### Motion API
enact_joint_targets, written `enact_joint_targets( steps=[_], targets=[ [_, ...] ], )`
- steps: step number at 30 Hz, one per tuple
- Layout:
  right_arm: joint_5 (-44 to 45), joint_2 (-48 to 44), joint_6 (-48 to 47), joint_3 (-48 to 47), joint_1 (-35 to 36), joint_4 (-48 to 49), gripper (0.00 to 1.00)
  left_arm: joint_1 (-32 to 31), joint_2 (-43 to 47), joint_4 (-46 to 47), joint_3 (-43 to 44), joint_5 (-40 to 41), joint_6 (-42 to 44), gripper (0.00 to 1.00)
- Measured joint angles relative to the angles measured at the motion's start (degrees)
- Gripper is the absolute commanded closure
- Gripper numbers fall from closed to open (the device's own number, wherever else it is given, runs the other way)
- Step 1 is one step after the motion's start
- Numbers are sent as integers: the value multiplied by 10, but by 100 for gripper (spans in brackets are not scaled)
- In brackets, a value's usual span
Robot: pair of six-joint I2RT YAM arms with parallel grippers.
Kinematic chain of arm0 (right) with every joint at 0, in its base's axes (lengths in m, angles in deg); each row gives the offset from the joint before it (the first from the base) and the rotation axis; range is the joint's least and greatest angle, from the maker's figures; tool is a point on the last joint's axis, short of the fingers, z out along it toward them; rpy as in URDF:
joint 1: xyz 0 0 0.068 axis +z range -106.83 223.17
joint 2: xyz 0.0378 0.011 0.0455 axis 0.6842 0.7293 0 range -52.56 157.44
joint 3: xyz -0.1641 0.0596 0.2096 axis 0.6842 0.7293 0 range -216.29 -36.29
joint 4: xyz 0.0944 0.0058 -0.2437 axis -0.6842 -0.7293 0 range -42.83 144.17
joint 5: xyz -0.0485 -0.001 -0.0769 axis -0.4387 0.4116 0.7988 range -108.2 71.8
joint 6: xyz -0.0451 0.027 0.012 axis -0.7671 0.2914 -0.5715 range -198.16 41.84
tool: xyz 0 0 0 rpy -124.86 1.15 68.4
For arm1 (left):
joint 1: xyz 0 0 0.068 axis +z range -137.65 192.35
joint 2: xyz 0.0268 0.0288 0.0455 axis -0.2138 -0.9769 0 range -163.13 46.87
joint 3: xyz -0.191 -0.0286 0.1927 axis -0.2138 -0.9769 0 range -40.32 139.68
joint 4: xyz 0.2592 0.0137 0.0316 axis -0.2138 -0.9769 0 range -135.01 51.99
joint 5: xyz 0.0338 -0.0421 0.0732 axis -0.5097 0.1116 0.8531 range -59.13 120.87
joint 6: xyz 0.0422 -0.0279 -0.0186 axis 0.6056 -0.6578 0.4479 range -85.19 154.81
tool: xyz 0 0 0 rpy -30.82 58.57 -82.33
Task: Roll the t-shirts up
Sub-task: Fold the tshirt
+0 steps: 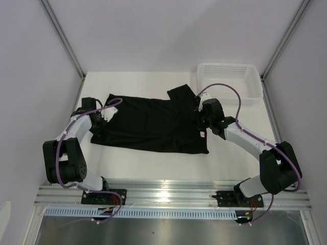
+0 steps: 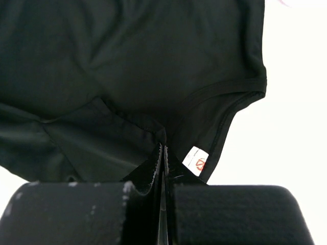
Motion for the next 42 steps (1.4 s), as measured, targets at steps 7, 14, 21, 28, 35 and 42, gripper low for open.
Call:
enact_joint_targets(
  steps=[7,14,21,28,35,42],
  targets=[
    [-2,28,-1,0,-12,15,100,-2,-26,21,1,4,-13,86],
    [-9,52,-3,-4,-18,31,100,-2,-55,47,4,21,-29,80],
    [-23,75,-5,-7,-19,48,100,-2,-59,87,6,41,-52,68],
    [-33,90,-5,-12,-20,55,100,-2,-59,104,9,51,-68,55],
    [-37,112,-5,-28,-21,60,100,-2,-54,100,9,53,-75,56],
    [-37,121,-4,-48,-21,67,95,-2,-11,84,-11,45,-78,56]
  ],
)
